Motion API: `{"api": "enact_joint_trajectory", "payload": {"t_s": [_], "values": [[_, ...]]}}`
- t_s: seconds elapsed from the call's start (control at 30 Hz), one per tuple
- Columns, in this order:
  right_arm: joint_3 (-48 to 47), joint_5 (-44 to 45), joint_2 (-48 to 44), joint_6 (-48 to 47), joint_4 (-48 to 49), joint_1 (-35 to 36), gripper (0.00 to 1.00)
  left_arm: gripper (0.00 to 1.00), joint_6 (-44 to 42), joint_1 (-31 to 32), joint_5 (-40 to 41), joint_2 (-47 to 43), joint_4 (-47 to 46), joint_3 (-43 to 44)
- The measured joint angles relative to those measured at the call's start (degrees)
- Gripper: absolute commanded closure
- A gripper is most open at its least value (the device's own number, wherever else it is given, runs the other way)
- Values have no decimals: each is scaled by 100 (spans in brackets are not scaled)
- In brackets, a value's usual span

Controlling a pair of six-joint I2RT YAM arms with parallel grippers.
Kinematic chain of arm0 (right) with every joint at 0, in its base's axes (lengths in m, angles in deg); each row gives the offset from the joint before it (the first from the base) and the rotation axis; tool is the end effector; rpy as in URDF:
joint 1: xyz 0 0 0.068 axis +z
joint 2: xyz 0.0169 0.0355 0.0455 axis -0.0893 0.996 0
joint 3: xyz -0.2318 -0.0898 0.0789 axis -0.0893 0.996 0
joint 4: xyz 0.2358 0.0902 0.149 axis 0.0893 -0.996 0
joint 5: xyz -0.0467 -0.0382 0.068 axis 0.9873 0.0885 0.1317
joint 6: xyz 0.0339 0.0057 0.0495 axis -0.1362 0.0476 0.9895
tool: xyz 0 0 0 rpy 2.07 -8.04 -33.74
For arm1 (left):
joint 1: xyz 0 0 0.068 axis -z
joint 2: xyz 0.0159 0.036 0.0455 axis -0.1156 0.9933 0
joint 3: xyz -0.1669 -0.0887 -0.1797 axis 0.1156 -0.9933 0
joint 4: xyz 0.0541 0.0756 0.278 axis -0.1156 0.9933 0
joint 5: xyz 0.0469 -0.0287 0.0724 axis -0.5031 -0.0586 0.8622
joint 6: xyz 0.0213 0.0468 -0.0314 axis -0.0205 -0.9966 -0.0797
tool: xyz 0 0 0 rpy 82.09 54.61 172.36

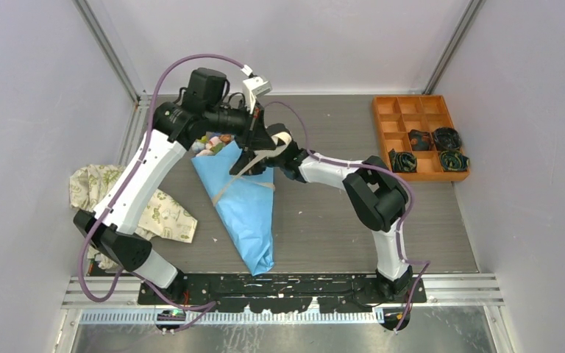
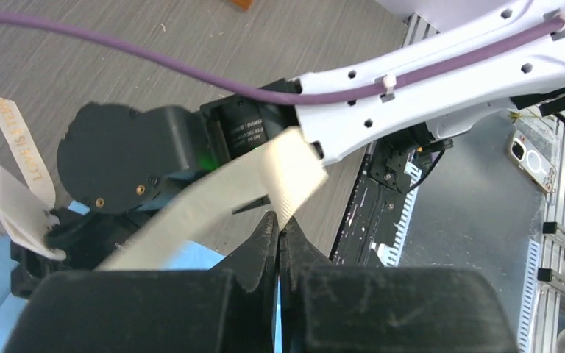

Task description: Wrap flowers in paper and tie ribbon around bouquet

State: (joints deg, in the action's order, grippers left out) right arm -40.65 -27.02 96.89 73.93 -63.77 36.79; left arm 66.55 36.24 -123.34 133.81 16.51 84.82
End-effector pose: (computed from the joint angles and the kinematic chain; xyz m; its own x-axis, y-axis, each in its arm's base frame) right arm 0.3494 0.3440 0.1792 -0.7674 -0.0171 -0.6409 -0.5884 0.4159 0.6934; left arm 0.2898 -0.1992 0.4388 -0.5185 0.2754 -0.8095 0.8331 0.3760 -0.4057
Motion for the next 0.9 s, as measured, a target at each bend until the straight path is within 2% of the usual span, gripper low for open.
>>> {"api": "enact_joint_trajectory", "payload": {"t_s": [0.07, 0.13, 0.33, 0.5, 0.73, 0.9], "values": [[9, -214, 153, -15, 68, 28, 62, 100, 0, 39, 76, 70, -31, 17], [26, -372, 319, -26, 83, 63, 55, 100, 28, 22, 166, 120, -101, 15], [529, -426, 402, -55, 146, 122, 49, 100, 302, -286, 387, 520, -485, -22], [1036, -455, 323, 9, 184, 0, 36, 100, 459, -588, 647, 1054, -686, -42], [1727, -380, 133, 168, 1320, -39, 33, 100, 848, -702, 772, 1508, -870, -42], [1762, 254, 149, 409, 2612, 105, 33, 100, 1381, -702, 645, 1749, -1182, -42]]}}
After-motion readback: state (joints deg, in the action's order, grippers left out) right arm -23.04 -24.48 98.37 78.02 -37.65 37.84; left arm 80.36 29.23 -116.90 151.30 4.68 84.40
